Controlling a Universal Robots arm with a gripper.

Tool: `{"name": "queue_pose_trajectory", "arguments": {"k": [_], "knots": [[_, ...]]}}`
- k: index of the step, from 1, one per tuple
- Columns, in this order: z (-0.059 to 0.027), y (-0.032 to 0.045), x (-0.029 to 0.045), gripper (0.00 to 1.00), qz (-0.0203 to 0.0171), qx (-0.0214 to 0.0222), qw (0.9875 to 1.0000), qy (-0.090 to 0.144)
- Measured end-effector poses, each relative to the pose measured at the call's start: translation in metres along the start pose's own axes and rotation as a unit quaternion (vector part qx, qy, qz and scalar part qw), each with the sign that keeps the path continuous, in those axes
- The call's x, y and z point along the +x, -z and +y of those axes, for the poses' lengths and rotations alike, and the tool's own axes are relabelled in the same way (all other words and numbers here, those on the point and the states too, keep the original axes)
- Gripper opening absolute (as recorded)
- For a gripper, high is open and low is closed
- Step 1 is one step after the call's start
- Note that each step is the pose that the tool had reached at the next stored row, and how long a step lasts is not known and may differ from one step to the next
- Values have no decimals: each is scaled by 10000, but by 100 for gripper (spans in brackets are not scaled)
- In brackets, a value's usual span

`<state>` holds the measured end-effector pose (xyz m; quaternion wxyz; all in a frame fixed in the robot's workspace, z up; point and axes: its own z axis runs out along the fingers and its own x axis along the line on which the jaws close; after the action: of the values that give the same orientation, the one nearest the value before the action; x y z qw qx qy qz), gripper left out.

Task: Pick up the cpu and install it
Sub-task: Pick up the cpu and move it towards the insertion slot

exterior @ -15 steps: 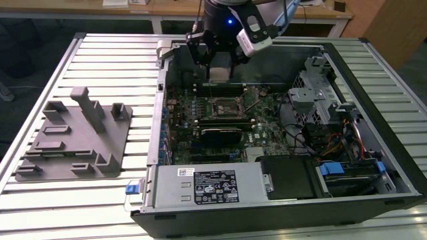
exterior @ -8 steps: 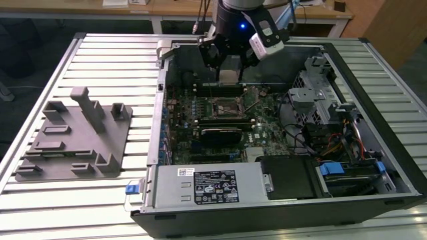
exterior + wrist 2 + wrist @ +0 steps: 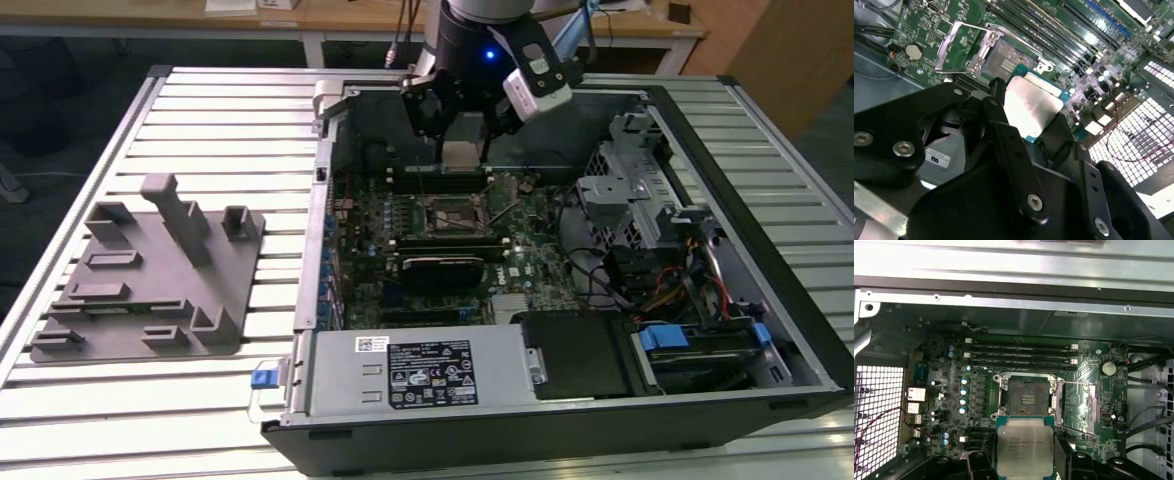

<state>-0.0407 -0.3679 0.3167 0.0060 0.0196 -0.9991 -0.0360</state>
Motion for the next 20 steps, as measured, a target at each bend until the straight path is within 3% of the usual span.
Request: {"name": "queue_pose_trajectory", "arguments": {"k": [9, 15, 17, 20], "knots": [[-7, -93, -1, 55, -124, 4, 9999, 9], [-10, -147, 0, 55, -235, 16, 9997, 17], [-7, -161, 3, 55, -238, 79, 9997, 17], [-1, -179, 8, 55, -234, 216, 9995, -9]]}}
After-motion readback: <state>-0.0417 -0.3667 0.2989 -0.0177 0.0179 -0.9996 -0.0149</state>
